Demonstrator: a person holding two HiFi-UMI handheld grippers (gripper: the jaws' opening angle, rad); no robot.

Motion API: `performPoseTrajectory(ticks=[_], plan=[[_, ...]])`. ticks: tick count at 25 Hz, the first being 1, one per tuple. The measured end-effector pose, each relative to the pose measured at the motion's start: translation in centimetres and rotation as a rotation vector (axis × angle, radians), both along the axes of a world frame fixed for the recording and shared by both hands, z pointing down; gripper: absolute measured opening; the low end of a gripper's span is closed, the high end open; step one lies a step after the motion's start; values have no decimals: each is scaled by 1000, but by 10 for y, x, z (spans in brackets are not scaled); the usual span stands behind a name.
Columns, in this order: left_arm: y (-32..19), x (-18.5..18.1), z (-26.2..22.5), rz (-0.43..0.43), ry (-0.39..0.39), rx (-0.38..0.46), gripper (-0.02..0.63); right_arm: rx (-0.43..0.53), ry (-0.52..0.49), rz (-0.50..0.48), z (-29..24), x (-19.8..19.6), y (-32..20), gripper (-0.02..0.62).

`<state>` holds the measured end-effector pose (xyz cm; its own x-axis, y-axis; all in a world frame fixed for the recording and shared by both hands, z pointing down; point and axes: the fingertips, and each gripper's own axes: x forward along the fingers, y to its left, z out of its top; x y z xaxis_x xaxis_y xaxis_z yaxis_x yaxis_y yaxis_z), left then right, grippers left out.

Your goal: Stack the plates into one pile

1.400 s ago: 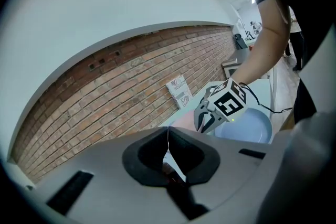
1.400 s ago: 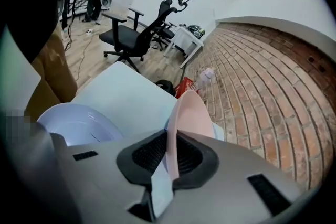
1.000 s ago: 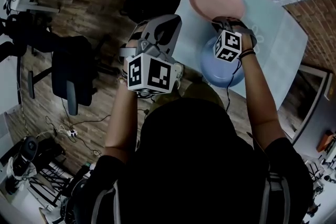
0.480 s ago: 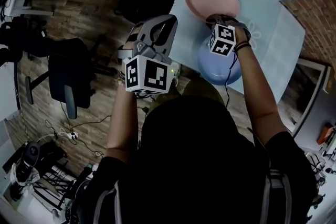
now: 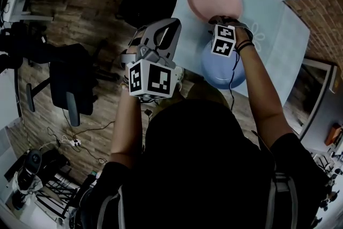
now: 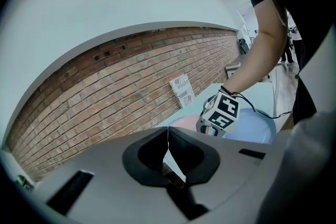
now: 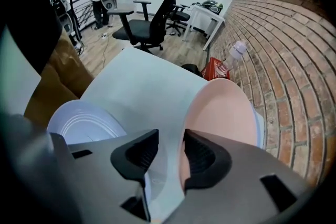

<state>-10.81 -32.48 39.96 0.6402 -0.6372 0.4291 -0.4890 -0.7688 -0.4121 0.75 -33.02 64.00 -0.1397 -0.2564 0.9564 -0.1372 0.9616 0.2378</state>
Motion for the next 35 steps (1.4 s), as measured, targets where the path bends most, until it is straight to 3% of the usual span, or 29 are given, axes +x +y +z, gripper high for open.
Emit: performPoseTrajectory(ticks=[11, 22, 28, 35], plan=[[-5, 3, 0, 4, 3, -2, 23, -5, -4, 6, 3, 0, -3, 167], [-6, 4, 4, 13, -15, -11, 23, 6, 2, 100, 24, 10, -23, 187], [-8, 4, 7, 20, -25, -11, 23, 8, 3, 101, 26, 9, -26, 187], [-13, 0, 9, 19, -46, -14, 23, 71, -6, 131, 18, 10, -24, 187]])
